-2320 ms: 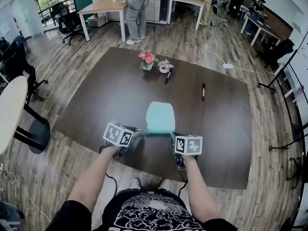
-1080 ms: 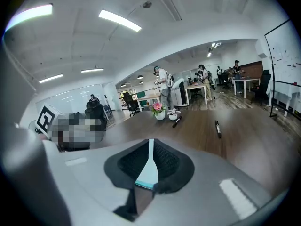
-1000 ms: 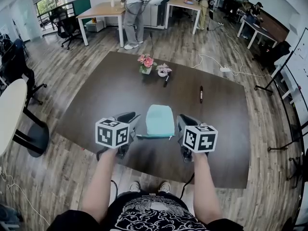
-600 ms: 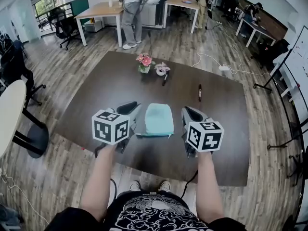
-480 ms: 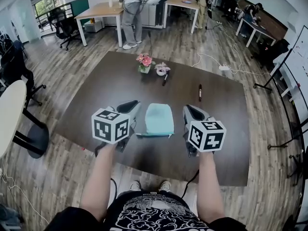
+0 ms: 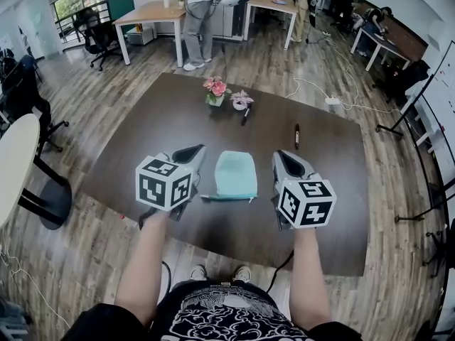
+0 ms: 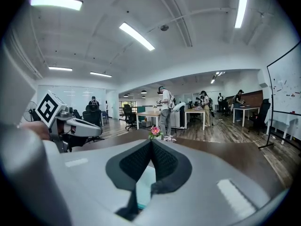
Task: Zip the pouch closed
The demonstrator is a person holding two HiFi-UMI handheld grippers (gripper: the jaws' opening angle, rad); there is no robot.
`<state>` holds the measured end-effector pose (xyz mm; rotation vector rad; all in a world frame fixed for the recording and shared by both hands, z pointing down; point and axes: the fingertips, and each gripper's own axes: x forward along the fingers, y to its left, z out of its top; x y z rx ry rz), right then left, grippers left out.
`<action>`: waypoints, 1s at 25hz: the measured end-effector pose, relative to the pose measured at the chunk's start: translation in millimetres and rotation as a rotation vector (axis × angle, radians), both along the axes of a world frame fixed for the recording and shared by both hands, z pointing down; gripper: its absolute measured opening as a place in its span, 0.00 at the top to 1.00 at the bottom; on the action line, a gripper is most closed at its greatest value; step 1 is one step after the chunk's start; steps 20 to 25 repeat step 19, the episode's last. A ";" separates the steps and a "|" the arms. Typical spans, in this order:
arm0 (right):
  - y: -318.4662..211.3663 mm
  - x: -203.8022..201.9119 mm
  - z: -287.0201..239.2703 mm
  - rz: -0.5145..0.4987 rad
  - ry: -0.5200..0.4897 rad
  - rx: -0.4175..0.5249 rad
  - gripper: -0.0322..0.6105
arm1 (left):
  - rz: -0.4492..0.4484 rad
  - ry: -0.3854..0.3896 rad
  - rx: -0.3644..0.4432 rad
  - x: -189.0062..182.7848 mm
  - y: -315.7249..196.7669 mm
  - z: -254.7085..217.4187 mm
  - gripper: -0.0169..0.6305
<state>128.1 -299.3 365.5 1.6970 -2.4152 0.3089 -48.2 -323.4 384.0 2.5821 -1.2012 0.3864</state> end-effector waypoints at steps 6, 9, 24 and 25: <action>0.3 0.0 1.9 0.004 -0.004 0.001 0.95 | 0.002 0.008 -0.008 -3.7 -0.8 0.1 0.97; 0.1 0.3 2.9 0.005 -0.006 0.002 0.95 | -0.008 0.014 -0.003 -5.4 -2.6 -0.2 0.97; -1.6 3.2 2.6 0.013 -0.012 0.007 0.95 | -0.004 0.004 0.004 -2.4 -4.5 2.6 0.97; -1.6 3.2 2.6 0.013 -0.012 0.007 0.95 | -0.004 0.004 0.004 -2.4 -4.5 2.6 0.97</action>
